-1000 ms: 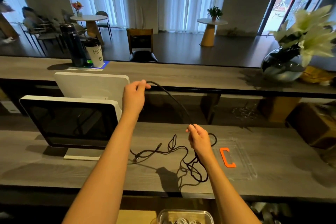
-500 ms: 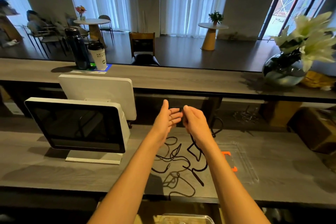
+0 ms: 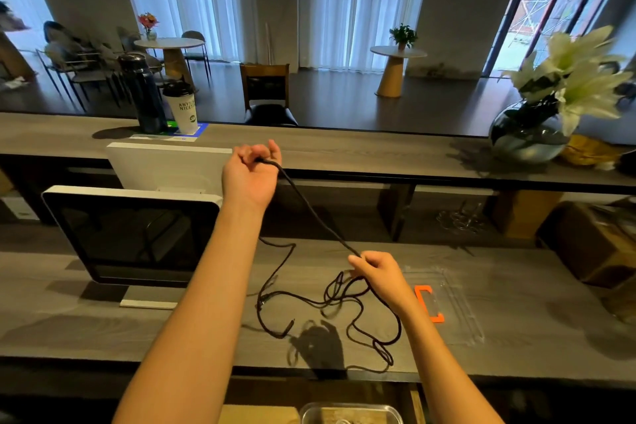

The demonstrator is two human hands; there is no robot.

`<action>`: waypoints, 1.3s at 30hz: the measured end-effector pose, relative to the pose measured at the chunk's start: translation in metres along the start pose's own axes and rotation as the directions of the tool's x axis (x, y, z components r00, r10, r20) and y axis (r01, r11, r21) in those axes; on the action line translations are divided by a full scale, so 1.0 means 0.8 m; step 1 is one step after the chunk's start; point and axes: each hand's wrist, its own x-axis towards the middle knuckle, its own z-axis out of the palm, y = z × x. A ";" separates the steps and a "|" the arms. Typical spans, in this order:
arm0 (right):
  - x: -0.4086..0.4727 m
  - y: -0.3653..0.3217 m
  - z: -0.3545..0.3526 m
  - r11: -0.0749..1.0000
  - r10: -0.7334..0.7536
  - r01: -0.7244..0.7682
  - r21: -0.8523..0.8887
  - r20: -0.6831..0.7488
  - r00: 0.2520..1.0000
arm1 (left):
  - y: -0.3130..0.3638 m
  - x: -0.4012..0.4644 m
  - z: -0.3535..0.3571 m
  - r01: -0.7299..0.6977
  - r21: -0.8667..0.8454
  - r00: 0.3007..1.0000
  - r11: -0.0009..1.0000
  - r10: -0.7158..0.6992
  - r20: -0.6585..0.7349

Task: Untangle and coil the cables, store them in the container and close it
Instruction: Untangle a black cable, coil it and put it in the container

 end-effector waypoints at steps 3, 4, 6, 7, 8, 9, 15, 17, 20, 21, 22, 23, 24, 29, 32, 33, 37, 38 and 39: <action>-0.010 -0.004 -0.004 0.990 0.051 -0.033 0.135 -0.130 0.990 | 0.009 0.007 -0.003 -0.055 0.079 0.998 0.995 0.057 -0.028; -0.010 -0.010 -0.004 0.986 0.063 -0.036 0.164 -0.162 0.985 | 0.007 0.007 -0.009 -0.049 0.205 0.997 0.978 0.061 -0.051; -0.005 -0.025 -0.002 0.980 0.084 -0.040 0.197 -0.222 0.971 | -0.006 0.006 -0.028 0.050 0.450 0.996 0.892 -0.011 -0.088; -0.002 -0.034 0.000 0.978 0.089 -0.038 0.203 -0.250 0.964 | -0.016 0.004 -0.039 0.123 0.536 0.990 0.835 -0.069 -0.121; 0.002 -0.043 0.000 0.977 0.089 -0.031 0.210 -0.272 0.958 | -0.028 0.000 -0.049 0.191 0.603 0.981 0.775 -0.124 -0.152; 0.006 -0.053 0.002 0.974 0.092 -0.026 0.225 -0.286 0.954 | -0.039 -0.007 -0.058 0.254 0.659 0.967 0.708 -0.182 -0.177; 0.022 -0.108 0.005 0.830 0.219 -0.049 0.556 -0.243 0.945 | -0.084 -0.052 -0.096 0.187 0.966 0.938 0.180 -0.324 -0.121; 0.023 -0.114 0.002 0.760 0.234 -0.032 0.650 -0.227 0.945 | -0.085 -0.061 -0.103 0.013 1.000 0.967 0.026 -0.255 -0.006; 0.024 -0.115 0.000 0.726 0.256 -0.032 0.687 -0.228 0.939 | -0.084 -0.072 -0.112 -0.167 0.974 0.984 -0.152 -0.093 0.154; 0.024 -0.115 0.001 0.679 0.275 -0.025 0.733 -0.224 0.935 | -0.083 -0.077 -0.115 -0.213 0.955 0.977 -0.208 -0.031 0.212; 0.025 -0.115 0.003 0.634 0.292 -0.013 0.774 -0.223 0.930 | -0.082 -0.084 -0.117 -0.256 0.941 0.964 -0.219 0.020 0.267; 0.025 -0.116 0.004 0.586 0.303 -0.002 0.810 -0.217 0.928 | -0.082 -0.088 -0.121 -0.291 0.937 0.952 -0.193 0.041 0.304; 0.025 -0.118 0.005 0.539 0.314 0.001 0.842 -0.203 0.927 | -0.082 -0.092 -0.123 -0.310 0.935 0.947 -0.172 0.026 0.319; 0.018 -0.127 0.022 0.251 0.319 -0.009 0.968 -0.074 0.945 | -0.085 -0.103 -0.129 -0.235 0.955 0.946 -0.180 -0.267 0.183; 0.012 -0.120 0.018 0.401 0.289 -0.014 0.916 -0.112 0.951 | -0.080 -0.093 -0.145 -0.291 0.945 0.948 -0.152 -0.182 0.263; 0.012 -0.116 0.014 0.477 0.286 -0.031 0.878 -0.122 0.951 | -0.076 -0.087 -0.150 -0.307 0.936 0.949 -0.171 -0.126 0.289; 0.013 -0.096 0.006 0.543 0.371 -0.118 0.831 -0.112 0.922 | -0.058 -0.076 -0.159 -0.323 0.932 0.946 -0.165 -0.017 0.325; 0.012 -0.091 0.007 0.538 0.401 -0.148 0.830 -0.098 0.911 | -0.055 -0.077 -0.156 -0.337 0.929 0.940 -0.150 -0.004 0.341; 0.010 -0.087 0.009 0.532 0.414 -0.183 0.827 -0.065 0.908 | -0.053 -0.077 -0.153 -0.358 0.921 0.932 -0.151 0.001 0.362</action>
